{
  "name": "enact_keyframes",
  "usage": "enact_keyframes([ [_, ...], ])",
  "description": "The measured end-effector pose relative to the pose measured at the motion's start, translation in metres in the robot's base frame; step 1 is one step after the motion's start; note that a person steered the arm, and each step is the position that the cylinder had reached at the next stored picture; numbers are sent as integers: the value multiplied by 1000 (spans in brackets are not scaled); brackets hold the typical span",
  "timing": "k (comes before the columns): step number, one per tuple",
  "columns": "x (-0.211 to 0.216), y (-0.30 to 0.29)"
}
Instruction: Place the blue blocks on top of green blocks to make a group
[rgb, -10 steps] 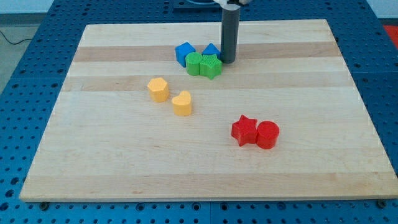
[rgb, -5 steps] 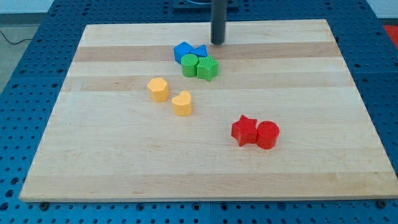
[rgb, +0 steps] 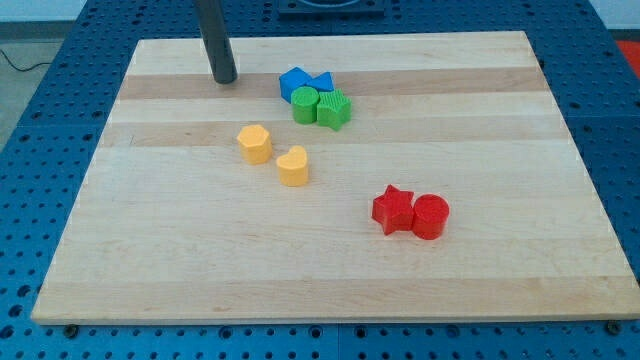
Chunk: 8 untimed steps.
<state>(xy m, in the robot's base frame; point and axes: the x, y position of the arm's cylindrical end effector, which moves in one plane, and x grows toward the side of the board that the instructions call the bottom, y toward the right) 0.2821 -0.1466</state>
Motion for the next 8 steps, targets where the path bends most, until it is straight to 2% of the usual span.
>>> enact_keyframes([
  [6,0,100],
  [8,-4,108],
])
